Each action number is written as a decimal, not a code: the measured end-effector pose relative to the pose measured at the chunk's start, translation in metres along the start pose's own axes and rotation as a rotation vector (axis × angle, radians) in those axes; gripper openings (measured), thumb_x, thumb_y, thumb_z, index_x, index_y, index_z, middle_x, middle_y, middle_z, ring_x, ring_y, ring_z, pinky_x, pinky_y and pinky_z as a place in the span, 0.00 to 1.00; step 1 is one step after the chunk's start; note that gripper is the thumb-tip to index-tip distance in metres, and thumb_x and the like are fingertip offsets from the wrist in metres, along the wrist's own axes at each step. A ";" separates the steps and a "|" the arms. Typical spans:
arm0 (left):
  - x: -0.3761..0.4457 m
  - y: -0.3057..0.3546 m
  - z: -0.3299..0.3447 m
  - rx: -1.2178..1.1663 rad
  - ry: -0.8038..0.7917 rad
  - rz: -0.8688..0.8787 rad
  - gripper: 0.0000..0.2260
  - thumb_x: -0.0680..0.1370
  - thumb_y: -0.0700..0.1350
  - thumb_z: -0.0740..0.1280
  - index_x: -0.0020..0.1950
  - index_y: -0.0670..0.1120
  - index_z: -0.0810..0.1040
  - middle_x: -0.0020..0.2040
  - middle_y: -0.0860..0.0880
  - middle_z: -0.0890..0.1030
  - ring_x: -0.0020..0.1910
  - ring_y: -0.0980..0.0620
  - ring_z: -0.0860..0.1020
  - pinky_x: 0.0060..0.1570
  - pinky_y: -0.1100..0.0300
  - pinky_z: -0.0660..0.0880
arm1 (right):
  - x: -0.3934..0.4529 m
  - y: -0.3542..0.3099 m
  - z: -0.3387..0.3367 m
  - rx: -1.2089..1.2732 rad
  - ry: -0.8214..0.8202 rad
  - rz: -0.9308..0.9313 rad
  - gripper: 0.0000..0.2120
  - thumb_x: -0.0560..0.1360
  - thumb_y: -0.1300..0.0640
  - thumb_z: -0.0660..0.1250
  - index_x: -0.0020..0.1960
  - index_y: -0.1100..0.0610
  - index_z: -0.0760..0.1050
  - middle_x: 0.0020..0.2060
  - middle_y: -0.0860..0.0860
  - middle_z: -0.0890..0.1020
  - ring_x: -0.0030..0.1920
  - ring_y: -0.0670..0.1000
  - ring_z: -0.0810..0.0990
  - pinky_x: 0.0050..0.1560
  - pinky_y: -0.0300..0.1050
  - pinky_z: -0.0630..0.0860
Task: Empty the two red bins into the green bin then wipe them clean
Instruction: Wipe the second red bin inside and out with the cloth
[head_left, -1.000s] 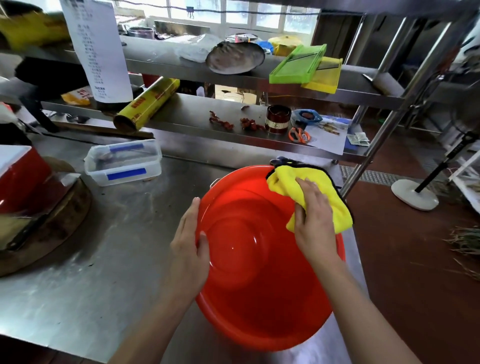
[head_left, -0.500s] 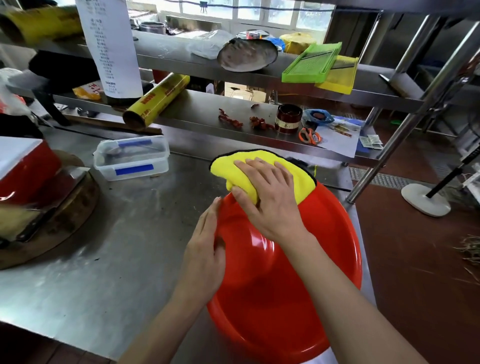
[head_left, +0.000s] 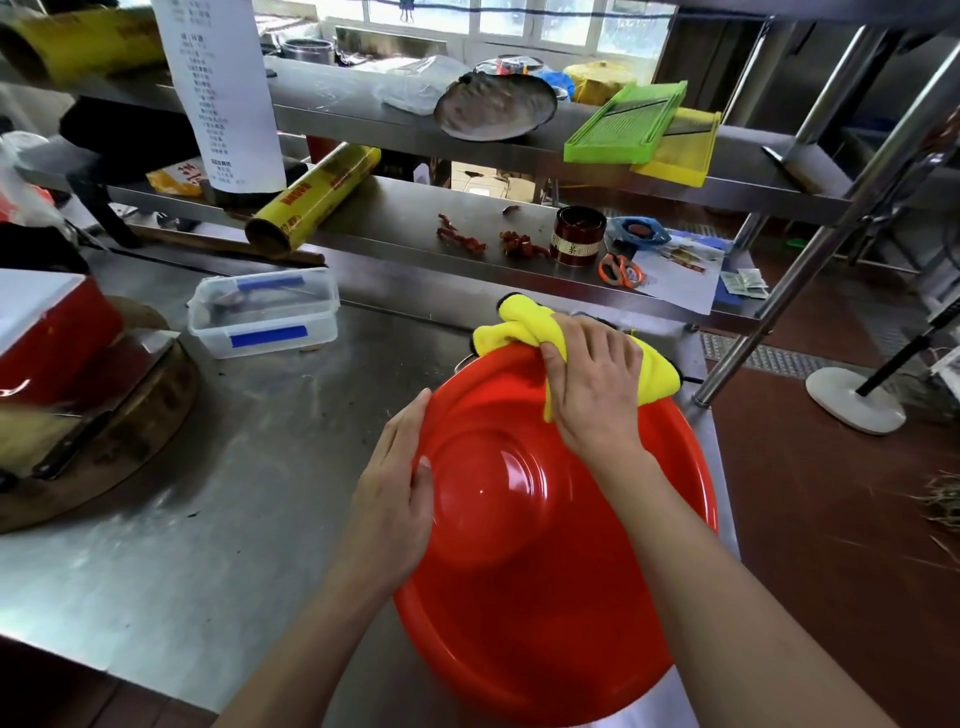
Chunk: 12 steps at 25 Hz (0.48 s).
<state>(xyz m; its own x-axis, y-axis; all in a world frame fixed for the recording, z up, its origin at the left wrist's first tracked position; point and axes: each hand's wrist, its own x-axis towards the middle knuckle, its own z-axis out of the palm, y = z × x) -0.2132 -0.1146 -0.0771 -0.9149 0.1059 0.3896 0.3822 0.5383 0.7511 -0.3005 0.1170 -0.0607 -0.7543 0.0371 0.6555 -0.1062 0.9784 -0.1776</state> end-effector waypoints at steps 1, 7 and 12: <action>0.000 0.002 0.001 -0.004 0.001 -0.001 0.28 0.83 0.34 0.60 0.81 0.49 0.60 0.76 0.56 0.66 0.74 0.66 0.63 0.73 0.70 0.61 | -0.002 0.008 -0.002 -0.004 -0.005 0.041 0.22 0.85 0.44 0.51 0.70 0.55 0.72 0.62 0.54 0.77 0.61 0.57 0.74 0.64 0.57 0.67; -0.002 0.004 0.004 0.017 0.006 0.011 0.28 0.82 0.33 0.61 0.81 0.49 0.60 0.76 0.58 0.65 0.74 0.70 0.61 0.72 0.73 0.58 | -0.008 0.010 -0.005 0.048 0.016 0.155 0.19 0.86 0.46 0.50 0.68 0.53 0.71 0.61 0.52 0.77 0.61 0.56 0.72 0.64 0.58 0.67; -0.001 0.013 0.012 0.010 0.013 0.029 0.29 0.80 0.30 0.61 0.81 0.46 0.62 0.77 0.54 0.67 0.75 0.65 0.64 0.72 0.72 0.58 | 0.000 -0.032 -0.003 0.117 0.043 -0.029 0.17 0.85 0.48 0.53 0.64 0.54 0.75 0.59 0.51 0.78 0.61 0.54 0.72 0.68 0.59 0.65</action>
<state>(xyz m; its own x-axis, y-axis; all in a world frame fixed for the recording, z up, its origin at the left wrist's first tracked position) -0.2086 -0.0980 -0.0738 -0.9017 0.1107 0.4179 0.4069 0.5437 0.7340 -0.2950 0.0868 -0.0527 -0.7218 0.0204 0.6918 -0.2042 0.9488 -0.2410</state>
